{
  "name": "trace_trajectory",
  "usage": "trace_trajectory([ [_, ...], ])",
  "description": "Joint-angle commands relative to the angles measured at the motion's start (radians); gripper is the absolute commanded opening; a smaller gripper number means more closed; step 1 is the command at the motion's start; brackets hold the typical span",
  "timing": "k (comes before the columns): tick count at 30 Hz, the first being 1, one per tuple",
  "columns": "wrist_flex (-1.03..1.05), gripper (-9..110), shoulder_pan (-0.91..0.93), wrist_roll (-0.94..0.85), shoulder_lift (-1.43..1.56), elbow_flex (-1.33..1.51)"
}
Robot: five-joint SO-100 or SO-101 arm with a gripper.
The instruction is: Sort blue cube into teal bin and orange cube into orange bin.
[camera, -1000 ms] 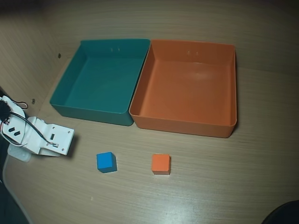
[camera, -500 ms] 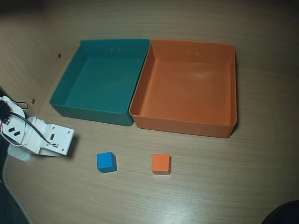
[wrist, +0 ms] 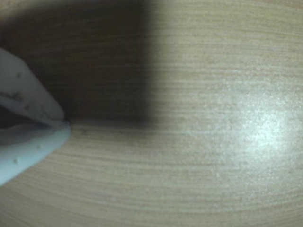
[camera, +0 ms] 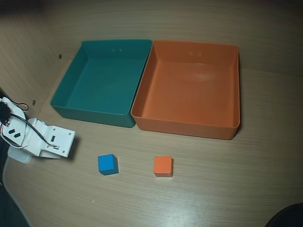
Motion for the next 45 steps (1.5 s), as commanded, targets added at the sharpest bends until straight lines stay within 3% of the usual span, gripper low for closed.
trace_trajectory([
  [1,0.020,-2,-0.002,0.005,0.006,0.064],
  [15,0.011,-2,-0.014,-0.011,0.000,0.051],
  [21,0.009,13,-0.014,-0.011,-0.067,-0.137],
  [28,0.008,31,-0.021,-0.014,-0.466,-0.517],
  [45,0.011,32,-0.041,-0.069,-1.445,-1.540],
])
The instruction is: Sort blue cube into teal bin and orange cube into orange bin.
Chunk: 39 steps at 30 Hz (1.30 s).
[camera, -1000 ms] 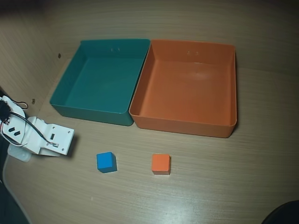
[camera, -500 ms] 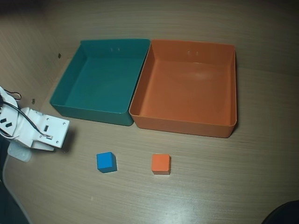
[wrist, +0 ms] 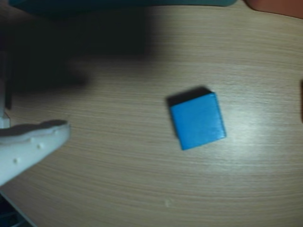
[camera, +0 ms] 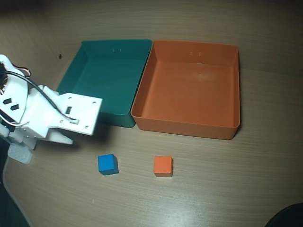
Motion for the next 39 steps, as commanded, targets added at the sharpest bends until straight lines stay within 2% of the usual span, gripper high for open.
trace_trajectory([
  [1,-0.003,32,0.009,-0.083,-0.104,-0.202],
  [8,0.008,32,0.094,-0.333,-0.265,-0.368],
  [16,0.006,32,0.141,-0.565,-0.390,-0.379],
  [31,-0.011,32,0.135,-0.615,-0.591,-0.397],
  [39,-0.107,32,0.141,-0.614,-0.673,-0.396],
])
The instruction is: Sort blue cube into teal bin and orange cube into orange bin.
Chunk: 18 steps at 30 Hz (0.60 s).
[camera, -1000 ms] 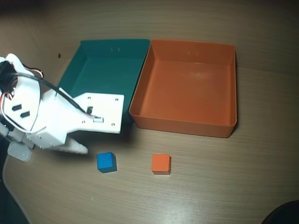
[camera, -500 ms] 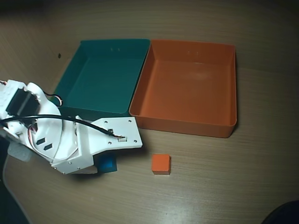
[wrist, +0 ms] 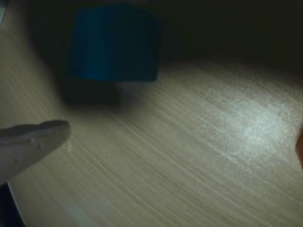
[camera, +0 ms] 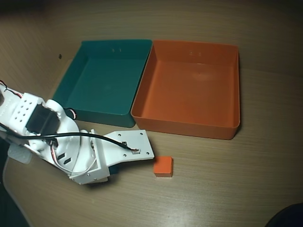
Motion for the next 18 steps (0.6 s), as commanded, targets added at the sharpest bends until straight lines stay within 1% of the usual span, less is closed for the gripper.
trace_trajectory([
  [1,-0.026,32,0.006,-0.006,-0.015,-0.058],
  [8,-0.038,32,0.002,0.011,-0.094,-0.057],
  [11,-0.038,29,0.000,0.014,-0.095,-0.057],
  [13,-0.038,22,-0.002,0.014,-0.094,-0.057],
  [18,-0.037,-3,-0.003,0.014,-0.103,-0.046],
])
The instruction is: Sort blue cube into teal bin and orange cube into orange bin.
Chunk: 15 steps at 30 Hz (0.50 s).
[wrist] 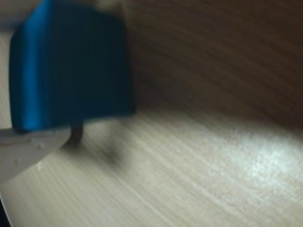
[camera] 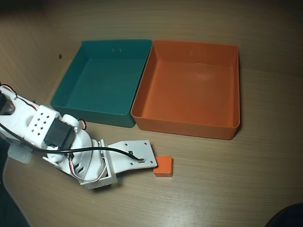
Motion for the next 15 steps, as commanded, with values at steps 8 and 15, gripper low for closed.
trace_trajectory([
  [8,-0.003,-4,-0.003,0.005,0.032,-0.060],
  [15,-0.005,-6,-0.003,0.003,0.167,-0.106],
])
